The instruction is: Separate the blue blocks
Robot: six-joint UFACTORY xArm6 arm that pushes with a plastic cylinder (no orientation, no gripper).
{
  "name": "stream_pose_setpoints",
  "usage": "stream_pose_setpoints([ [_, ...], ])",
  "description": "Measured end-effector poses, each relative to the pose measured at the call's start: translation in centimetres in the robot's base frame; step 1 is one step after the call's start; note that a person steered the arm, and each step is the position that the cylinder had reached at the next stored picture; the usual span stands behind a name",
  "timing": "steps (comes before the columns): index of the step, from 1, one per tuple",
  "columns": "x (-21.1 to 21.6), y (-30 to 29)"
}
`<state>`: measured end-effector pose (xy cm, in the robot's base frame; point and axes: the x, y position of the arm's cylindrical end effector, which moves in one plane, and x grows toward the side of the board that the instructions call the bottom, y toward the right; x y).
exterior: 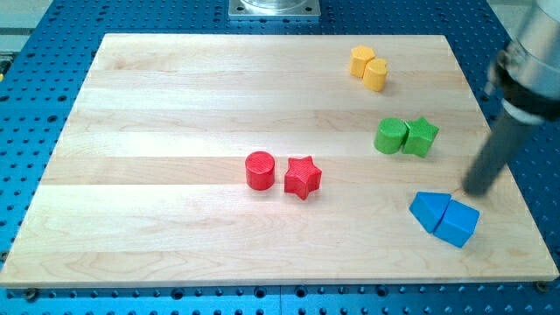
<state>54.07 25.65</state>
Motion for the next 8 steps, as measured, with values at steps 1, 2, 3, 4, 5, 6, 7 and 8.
stream_pose_setpoints([
  [1,2.5,0.9],
  [2,6.7,-0.7],
  [3,4.9,-4.5],
  [4,4.3,-10.0],
  [5,4.1,-15.9],
  [6,1.5,-16.5],
  [7,0.8,-14.4],
  [8,-1.5,-11.9],
])
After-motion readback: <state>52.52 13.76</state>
